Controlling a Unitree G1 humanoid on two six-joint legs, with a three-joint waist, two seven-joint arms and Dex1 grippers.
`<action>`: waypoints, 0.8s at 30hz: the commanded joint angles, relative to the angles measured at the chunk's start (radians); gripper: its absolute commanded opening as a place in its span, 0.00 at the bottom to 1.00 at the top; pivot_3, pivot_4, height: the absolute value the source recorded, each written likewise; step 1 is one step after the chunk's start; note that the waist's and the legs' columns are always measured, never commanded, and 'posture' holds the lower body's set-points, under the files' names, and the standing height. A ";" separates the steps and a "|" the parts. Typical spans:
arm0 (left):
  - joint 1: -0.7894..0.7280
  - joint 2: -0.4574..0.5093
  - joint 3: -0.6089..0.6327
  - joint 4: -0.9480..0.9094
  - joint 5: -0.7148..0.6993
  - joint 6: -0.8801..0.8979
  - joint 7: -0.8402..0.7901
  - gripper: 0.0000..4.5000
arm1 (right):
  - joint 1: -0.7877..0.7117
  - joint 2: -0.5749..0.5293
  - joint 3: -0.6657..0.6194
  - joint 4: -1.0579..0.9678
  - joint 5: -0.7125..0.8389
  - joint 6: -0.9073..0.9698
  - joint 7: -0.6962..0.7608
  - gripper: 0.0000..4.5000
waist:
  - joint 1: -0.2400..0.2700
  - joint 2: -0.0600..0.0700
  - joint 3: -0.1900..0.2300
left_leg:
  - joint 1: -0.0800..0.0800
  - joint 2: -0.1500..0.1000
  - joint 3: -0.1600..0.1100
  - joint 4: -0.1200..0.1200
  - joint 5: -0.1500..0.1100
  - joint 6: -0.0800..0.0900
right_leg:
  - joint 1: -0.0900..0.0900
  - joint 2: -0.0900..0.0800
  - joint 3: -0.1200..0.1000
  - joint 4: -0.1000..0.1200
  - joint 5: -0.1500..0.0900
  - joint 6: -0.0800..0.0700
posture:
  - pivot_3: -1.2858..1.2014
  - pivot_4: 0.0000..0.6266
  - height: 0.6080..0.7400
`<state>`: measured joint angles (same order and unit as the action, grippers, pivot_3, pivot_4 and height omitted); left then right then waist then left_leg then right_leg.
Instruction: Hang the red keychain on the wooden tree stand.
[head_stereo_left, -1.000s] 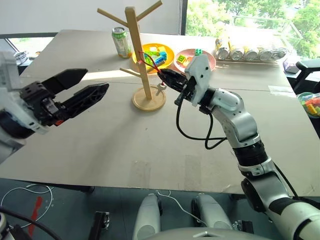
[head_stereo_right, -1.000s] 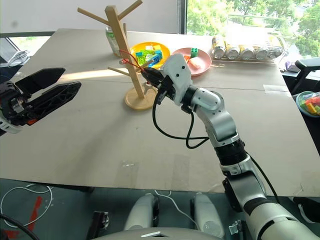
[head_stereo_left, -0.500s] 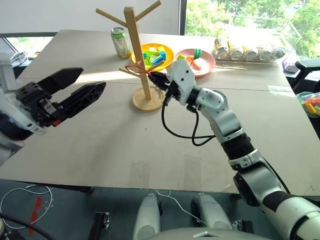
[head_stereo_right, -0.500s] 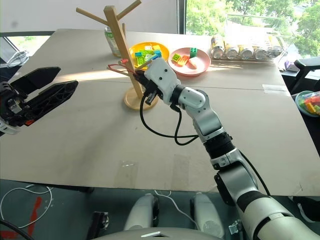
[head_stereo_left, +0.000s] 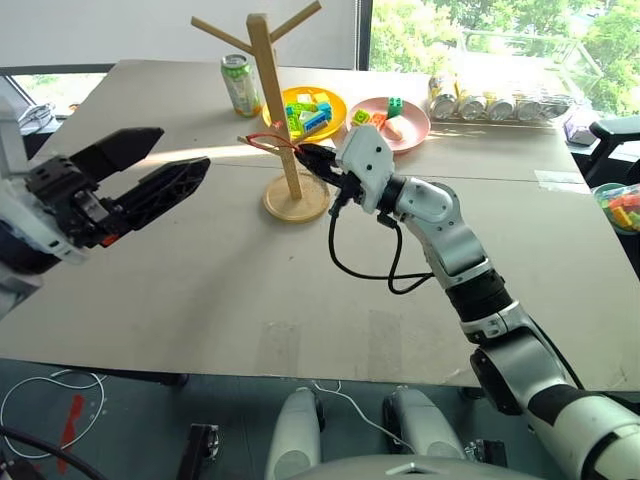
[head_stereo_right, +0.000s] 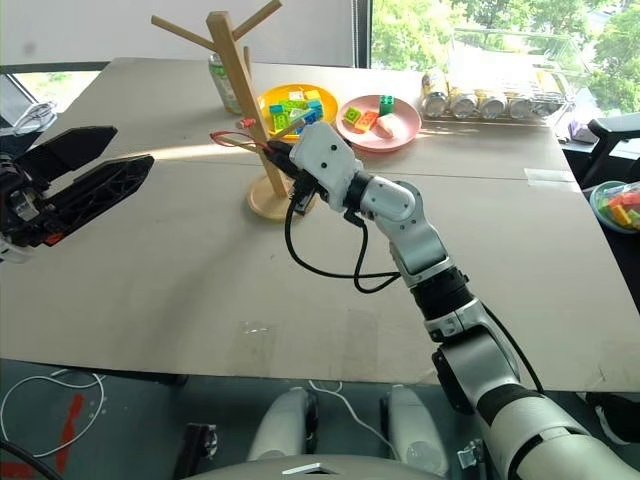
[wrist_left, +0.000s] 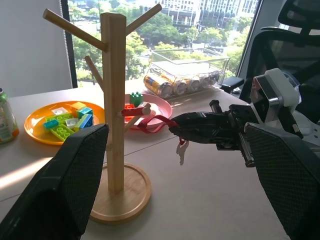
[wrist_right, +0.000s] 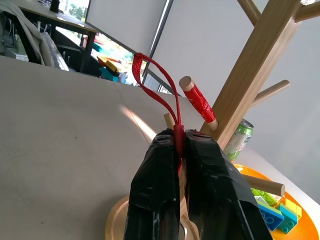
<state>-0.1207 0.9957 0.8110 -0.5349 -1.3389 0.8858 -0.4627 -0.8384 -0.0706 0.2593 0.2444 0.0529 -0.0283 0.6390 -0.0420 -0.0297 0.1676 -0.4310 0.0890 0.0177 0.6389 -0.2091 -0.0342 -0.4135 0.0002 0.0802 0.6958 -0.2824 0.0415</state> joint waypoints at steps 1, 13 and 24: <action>-0.012 0.016 0.002 -0.007 -0.010 -0.023 -0.010 1.00 | -0.014 0.008 -0.017 -0.042 0.006 -0.028 -0.011 0.01 | 0.000 0.000 0.000 | 0.000 0.000 0.000 0.000 0.000 0.000 | 0.000 0.000 0.000 0.000 0.000 0.000 | 0.52 0.24 0.94; -0.025 0.023 -0.016 -0.001 -0.007 -0.029 -0.007 1.00 | -0.048 0.035 -0.057 0.001 0.007 -0.023 -0.066 0.01 | 0.000 0.000 0.000 | 0.000 0.000 0.000 0.000 0.000 0.000 | 0.000 0.000 0.000 0.000 0.000 0.000 | 0.52 0.24 0.94; -0.030 0.029 -0.012 0.000 -0.011 -0.026 -0.004 1.00 | -0.055 0.036 -0.049 0.027 -0.010 -0.021 -0.068 0.01 | 0.000 0.000 0.000 | 0.000 0.000 0.000 0.000 0.000 0.000 | 0.000 0.000 0.000 0.000 0.000 0.000 | 0.52 0.24 0.94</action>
<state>-0.1405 1.0089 0.7764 -0.5289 -1.3386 0.8790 -0.4627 -0.8638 -0.0396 0.2184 0.2956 0.0389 -0.0295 0.5742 -0.0418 -0.0296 0.1677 -0.4312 0.0890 0.0177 0.6387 -0.2091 -0.0342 -0.4135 0.0001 0.0802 0.6956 -0.2824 0.0415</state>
